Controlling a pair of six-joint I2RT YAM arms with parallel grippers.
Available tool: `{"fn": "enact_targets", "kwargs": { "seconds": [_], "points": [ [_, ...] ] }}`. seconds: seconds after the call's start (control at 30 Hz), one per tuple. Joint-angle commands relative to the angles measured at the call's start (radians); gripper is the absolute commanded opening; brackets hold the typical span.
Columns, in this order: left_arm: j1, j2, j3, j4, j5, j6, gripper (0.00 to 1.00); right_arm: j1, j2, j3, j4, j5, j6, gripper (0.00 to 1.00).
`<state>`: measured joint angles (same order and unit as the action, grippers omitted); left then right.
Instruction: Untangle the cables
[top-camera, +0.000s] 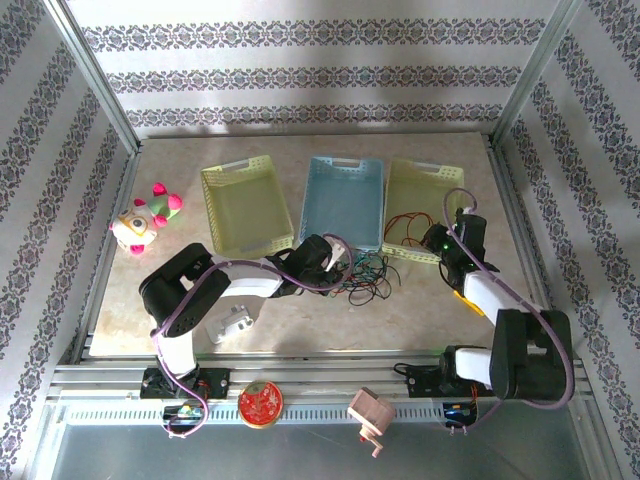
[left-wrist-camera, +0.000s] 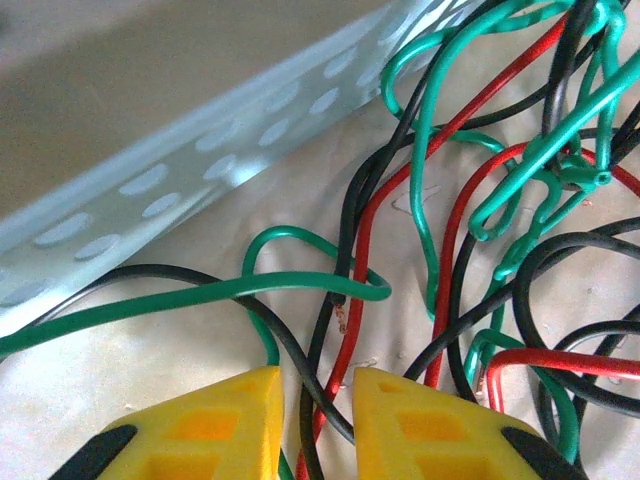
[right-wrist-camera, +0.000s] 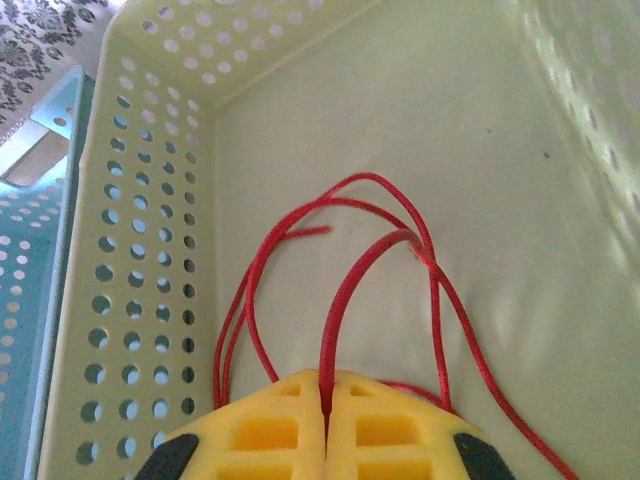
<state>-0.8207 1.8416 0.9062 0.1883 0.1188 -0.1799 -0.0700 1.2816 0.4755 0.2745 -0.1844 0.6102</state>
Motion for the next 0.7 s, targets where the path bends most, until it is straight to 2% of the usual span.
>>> {"fn": "enact_targets", "kwargs": {
  "seconds": [0.0, 0.07, 0.17, 0.33, 0.47, 0.67],
  "points": [
    [-0.016, 0.04, 0.009, -0.069, -0.032, 0.017, 0.25, -0.022, 0.106, -0.046, 0.036, -0.052, 0.016, 0.01],
    [-0.02, 0.037, 0.011, -0.068, -0.037, 0.018, 0.25, -0.043, 0.131, -0.017, 0.01, -0.085, 0.015, 0.08],
    [-0.023, 0.039, 0.015, -0.069, -0.044, 0.02, 0.25, -0.061, 0.164, -0.001, 0.002, -0.092, 0.032, 0.33],
    [-0.026, 0.051, 0.025, -0.055, -0.047, 0.017, 0.25, -0.068, 0.178, 0.005, -0.002, -0.097, 0.04, 0.53],
    [-0.029, 0.046, 0.03, -0.043, -0.056, 0.013, 0.25, -0.065, 0.14, -0.029, 0.032, -0.081, 0.04, 0.62],
    [-0.031, 0.029, 0.007, 0.01, -0.053, 0.005, 0.26, -0.022, 0.062, -0.076, 0.073, -0.05, 0.005, 0.64]
  ]
}}
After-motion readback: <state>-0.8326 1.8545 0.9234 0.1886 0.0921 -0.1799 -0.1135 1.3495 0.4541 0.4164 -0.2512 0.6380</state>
